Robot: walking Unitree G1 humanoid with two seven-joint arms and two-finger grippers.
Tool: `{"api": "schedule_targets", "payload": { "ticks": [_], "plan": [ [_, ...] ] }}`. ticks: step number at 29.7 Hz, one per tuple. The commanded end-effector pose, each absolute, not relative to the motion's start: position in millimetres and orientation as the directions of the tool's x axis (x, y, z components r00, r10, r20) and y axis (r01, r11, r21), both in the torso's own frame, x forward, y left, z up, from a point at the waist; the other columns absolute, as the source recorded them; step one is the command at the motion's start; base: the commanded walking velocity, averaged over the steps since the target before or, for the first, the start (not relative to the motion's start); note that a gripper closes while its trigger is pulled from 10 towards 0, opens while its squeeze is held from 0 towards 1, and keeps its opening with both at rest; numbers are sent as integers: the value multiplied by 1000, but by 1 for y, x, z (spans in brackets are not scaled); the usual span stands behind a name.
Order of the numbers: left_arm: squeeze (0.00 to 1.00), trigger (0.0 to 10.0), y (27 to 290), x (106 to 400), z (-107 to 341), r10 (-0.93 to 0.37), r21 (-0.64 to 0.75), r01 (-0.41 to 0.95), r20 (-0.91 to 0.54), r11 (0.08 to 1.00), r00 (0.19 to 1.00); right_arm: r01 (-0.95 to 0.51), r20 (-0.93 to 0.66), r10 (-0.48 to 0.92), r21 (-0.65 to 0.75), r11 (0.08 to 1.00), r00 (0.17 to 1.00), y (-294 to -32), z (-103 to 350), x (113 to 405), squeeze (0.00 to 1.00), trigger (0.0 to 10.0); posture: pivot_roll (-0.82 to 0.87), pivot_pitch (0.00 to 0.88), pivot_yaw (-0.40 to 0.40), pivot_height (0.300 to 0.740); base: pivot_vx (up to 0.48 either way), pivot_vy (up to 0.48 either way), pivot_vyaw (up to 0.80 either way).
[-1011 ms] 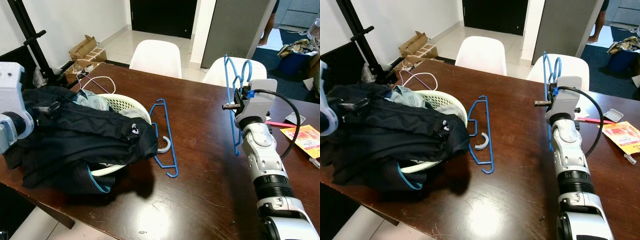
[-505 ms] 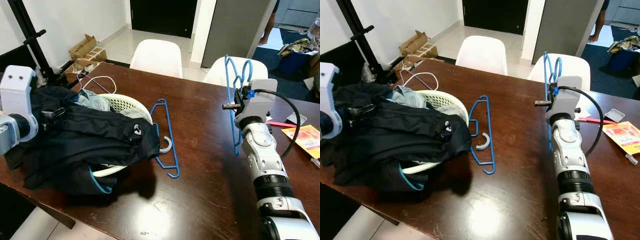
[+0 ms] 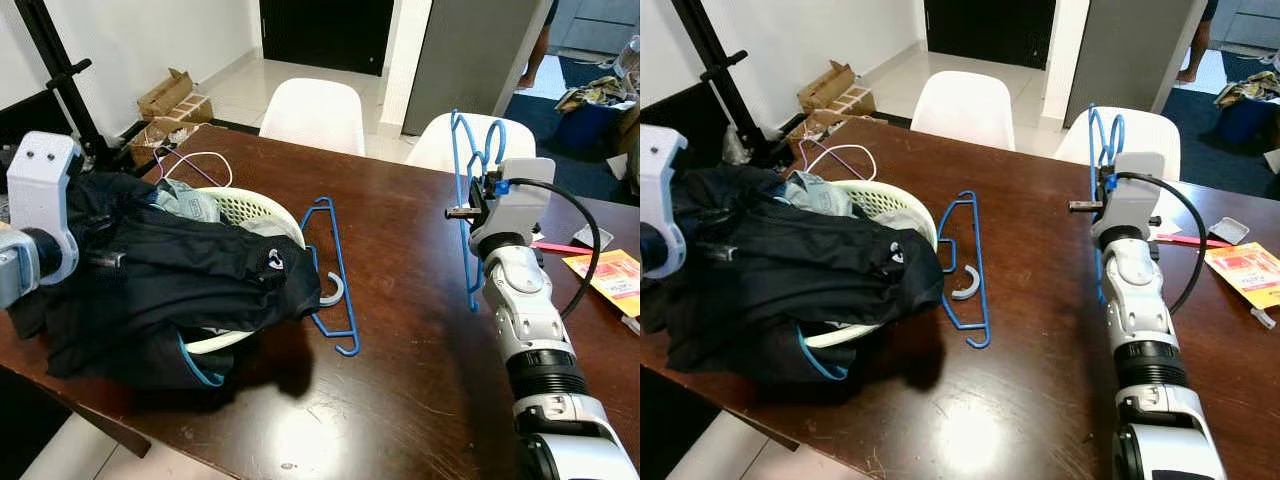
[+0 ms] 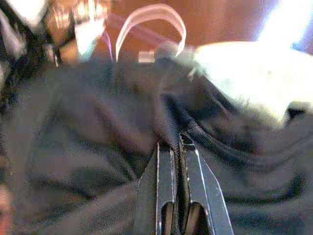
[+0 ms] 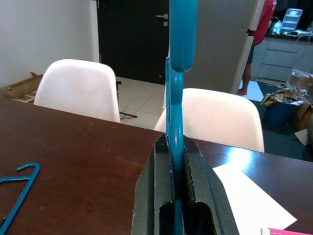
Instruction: Hang hanger
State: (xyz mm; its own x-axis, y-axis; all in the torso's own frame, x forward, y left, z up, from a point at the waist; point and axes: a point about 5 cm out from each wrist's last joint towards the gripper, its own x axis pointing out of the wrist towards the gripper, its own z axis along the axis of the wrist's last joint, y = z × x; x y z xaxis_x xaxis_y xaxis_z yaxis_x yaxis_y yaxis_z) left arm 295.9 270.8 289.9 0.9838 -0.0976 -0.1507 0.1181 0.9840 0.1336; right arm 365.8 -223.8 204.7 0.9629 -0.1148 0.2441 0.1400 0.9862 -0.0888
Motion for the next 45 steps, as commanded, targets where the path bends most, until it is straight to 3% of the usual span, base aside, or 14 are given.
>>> {"api": "schedule_targets", "payload": {
  "ticks": [1, 8, 12, 14, 17, 21, 26, 28, 31, 36, 45],
  "plan": [
    [0, 0, 261, 294, 313, -159, 168, 164, -41, 972, 986, 141, 254, -119, -67, 988, 960, -222, 206, 365, 0, 10000, 69, 86, 2, 740, 0, 0, 0],
    [0, 0, 229, 287, 363, -380, 149, 356, 192, 922, 905, 144, 258, -125, -56, 988, 958, -220, 206, 365, 0, 10000, 73, 78, 8, 740, 0, 0, 0],
    [0, 0, 197, 276, 395, -566, 176, 541, 344, 822, 749, 157, 257, -145, -24, 987, 955, -222, 205, 366, 0, 10000, 88, 61, 8, 740, 0, 0, 0],
    [0, 0, 197, 276, 395, -566, 176, 541, 344, 822, 749, 157, 257, -145, -24, 987, 955, -222, 205, 366, 0, 10000, 88, 61, 8, 740, 0, 0, 0],
    [0, 0, 178, 277, 414, -630, 245, 586, 409, 772, 660, 160, 252, -156, 3, 987, 955, -222, 207, 369, 0, 10000, 90, 41, 12, 740, 0, 0, -217],
    [0, 0, 169, 280, 425, -657, 288, 596, 432, 750, 618, 166, 252, -166, 23, 986, 953, -223, 209, 371, 0, 10000, 90, 26, 17, 740, 0, 0, -725],
    [0, 0, 133, 281, 447, -760, 432, 631, 453, 645, 467, 221, 258, -227, 52, 974, 939, -234, 211, 370, 0, 10000, 83, 3, 45, 740, 0, 0, -800],
    [0, 0, 133, 281, 447, -760, 432, 631, 453, 645, 467, 221, 258, -227, 52, 974, 939, -234, 211, 370, 0, 10000, 83, 3, 45, 740, 0, 0, -800],
    [0, 0, 111, 283, 439, -810, 513, 627, 403, 586, 427, 269, 259, -275, 58, 961, 926, -245, 212, 367, 0, 10000, 77, 0, 58, 740, 0, 0, -800],
    [0, 0, 103, 284, 431, -824, 523, 638, 383, 566, 417, 291, 260, -295, 57, 955, 919, -249, 212, 366, 0, 10000, 69, 0, 64, 740, 0, 0, -800],
    [0, 0, 74, 280, 406, -849, 446, 743, 422, 499, 317, 333, 278, -340, 70, 940, 899, -262, 217, 362, 0, 10000, 56, 0, 69, 740, 0, 0, -800]
  ]
}}
